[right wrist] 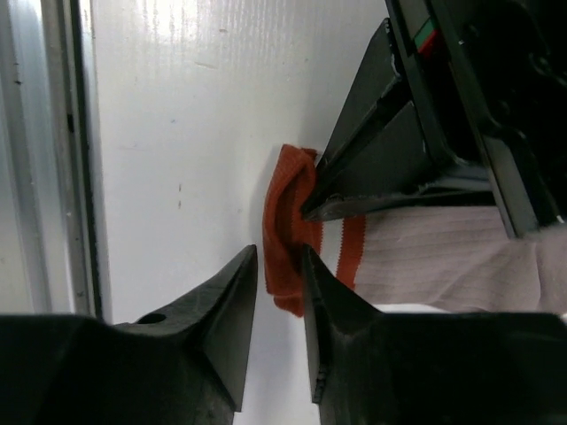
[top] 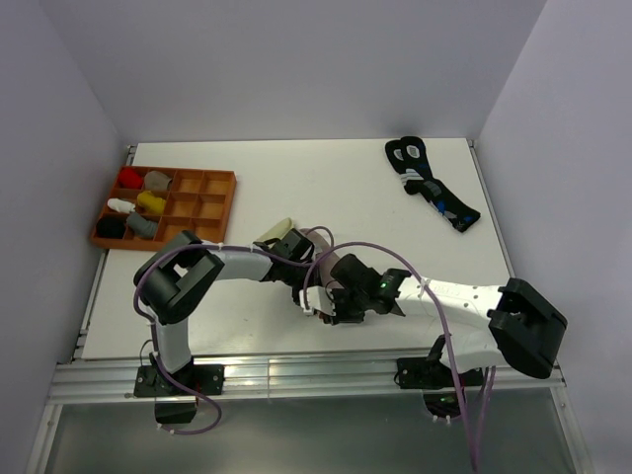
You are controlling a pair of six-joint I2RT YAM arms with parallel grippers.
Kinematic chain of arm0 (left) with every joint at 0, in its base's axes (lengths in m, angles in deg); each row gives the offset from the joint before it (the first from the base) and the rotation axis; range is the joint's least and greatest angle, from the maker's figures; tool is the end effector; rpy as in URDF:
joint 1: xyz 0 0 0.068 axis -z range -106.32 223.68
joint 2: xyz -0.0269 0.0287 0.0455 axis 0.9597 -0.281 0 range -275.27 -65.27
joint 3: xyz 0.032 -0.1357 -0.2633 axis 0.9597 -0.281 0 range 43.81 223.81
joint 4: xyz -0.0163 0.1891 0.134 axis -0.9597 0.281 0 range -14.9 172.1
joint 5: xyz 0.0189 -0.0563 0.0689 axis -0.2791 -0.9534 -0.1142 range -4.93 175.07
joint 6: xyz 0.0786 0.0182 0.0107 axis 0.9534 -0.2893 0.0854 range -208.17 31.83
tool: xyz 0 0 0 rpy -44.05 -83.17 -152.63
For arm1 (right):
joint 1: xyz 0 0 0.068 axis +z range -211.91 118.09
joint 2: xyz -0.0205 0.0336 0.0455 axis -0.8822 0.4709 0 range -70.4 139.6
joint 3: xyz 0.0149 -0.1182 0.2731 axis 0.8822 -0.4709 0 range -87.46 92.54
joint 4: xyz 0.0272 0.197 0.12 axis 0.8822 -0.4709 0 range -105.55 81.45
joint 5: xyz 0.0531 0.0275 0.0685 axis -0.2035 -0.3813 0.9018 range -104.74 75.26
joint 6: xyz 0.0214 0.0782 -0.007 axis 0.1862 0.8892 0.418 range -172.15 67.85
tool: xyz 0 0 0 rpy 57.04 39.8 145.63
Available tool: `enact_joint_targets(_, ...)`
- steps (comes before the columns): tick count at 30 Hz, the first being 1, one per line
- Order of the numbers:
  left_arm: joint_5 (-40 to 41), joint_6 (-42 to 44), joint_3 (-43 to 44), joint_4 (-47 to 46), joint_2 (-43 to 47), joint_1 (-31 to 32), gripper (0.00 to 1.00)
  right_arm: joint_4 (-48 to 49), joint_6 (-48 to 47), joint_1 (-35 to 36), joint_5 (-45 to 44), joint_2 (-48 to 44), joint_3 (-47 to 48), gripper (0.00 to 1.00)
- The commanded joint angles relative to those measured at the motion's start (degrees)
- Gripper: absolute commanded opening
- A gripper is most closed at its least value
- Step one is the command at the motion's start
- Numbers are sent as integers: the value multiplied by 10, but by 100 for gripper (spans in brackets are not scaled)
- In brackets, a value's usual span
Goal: Roll the socks
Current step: Roll the sock at the center of the board.
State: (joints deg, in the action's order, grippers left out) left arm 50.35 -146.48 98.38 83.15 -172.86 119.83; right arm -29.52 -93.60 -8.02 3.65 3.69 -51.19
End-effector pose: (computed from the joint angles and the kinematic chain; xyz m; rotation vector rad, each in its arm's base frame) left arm 0.2120 -0.2788 0.1397 0.0707 -2.7685 1.0912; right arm 0.1112 0.1901 0.1881 -1.9952 1.6591 0.4956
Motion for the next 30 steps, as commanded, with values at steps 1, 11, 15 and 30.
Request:
enact_joint_targets(1, 26, 8, 3, 5, -10, -4, 0, 31, 2, 8, -20, 17, 2, 31)
enact_joint_targets(11, 26, -18, -32, -41, 11, -4, 0, 48, 17, 5, -17, 25, -16, 10)
enact_joint_targets(15, 40, -38, -71, -95, 33, -4, 6, 22, 12, -11, 14, 20, -14, 8)
enact_joint_targets(30, 151, -73, -169, -261, 106, 23, 22, -234, -70, -149, 208, 179, 149, 3)
